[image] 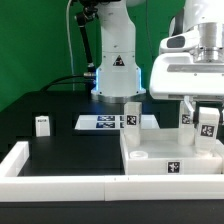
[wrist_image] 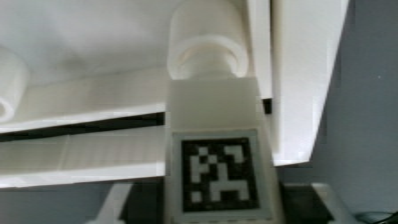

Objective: Assemble square table

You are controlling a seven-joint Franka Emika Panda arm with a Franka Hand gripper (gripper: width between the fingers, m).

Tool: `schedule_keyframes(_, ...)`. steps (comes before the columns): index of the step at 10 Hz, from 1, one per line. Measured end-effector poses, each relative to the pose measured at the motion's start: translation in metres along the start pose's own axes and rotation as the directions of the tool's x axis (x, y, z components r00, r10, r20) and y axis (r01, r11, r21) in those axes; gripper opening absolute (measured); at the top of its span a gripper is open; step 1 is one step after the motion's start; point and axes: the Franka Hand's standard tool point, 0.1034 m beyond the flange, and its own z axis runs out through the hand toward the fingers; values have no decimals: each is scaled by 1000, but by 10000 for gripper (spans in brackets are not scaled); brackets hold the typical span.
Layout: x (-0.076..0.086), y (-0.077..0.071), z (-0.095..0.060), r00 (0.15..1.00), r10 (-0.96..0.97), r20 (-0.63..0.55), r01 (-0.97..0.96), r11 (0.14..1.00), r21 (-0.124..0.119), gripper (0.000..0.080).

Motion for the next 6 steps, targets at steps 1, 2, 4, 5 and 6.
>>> schedule_keyframes(1, 0, 0, 0, 1000, 0, 0, 0, 1000, 0, 371)
schedule_keyframes(2, 0, 0, 0, 1000, -1, 0, 1, 1000, 0, 371)
schedule_keyframes(4, 0, 0, 0, 1000, -1, 0, 1, 1000, 0, 629)
schedule_keyframes(5, 0, 0, 0, 1000, -1, 0, 1, 1000, 0, 644)
schedule_keyframes(6, 0, 0, 0, 1000, -1, 0, 1, 1000, 0, 644)
